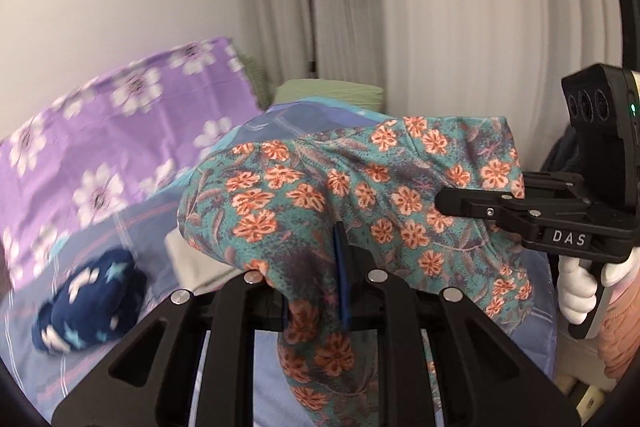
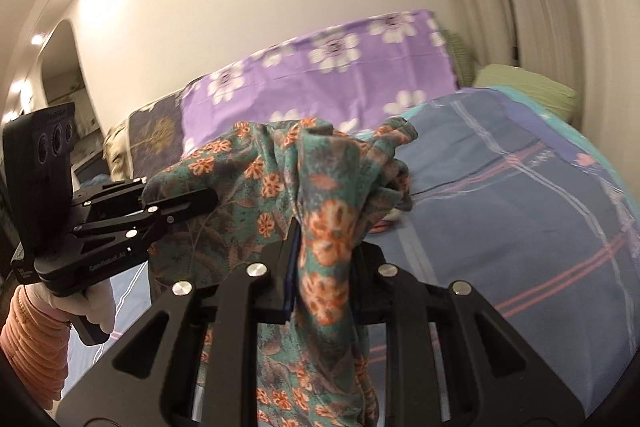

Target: Fold small clothes

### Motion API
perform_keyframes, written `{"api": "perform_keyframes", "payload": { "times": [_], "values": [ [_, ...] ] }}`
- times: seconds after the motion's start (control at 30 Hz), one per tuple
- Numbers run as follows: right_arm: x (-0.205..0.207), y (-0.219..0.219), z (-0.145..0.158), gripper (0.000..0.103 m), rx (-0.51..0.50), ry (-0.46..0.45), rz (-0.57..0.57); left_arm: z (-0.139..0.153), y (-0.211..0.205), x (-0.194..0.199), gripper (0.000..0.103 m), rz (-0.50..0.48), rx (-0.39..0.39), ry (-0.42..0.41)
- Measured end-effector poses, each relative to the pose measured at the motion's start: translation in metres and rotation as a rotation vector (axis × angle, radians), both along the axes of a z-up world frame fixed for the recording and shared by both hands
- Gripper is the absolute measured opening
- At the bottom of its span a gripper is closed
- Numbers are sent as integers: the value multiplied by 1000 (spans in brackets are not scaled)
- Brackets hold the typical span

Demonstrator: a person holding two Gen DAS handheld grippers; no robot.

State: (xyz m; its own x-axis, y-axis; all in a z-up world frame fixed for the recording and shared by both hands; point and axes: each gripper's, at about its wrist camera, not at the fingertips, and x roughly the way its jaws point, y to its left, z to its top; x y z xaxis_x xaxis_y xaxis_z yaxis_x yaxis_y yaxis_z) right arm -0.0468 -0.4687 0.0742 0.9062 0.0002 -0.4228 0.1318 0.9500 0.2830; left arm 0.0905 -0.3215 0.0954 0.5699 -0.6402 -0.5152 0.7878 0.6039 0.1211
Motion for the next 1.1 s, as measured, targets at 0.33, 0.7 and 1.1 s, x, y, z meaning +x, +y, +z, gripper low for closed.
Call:
{"api": "perform_keyframes", "payload": {
  "times": [0.33, 0.7, 1.1],
  "values": [
    [-24, -77, 7, 20, 8, -9, -127, 14, -96, 11, 18, -111, 70, -56],
    [-3, -152, 13, 20, -2, -9, -252, 19, -176, 53, 18, -143, 124, -82],
    [35, -230, 0, 20, -11, 39, -399, 1, -260, 100, 19, -145, 195, -112]
  ]
}}
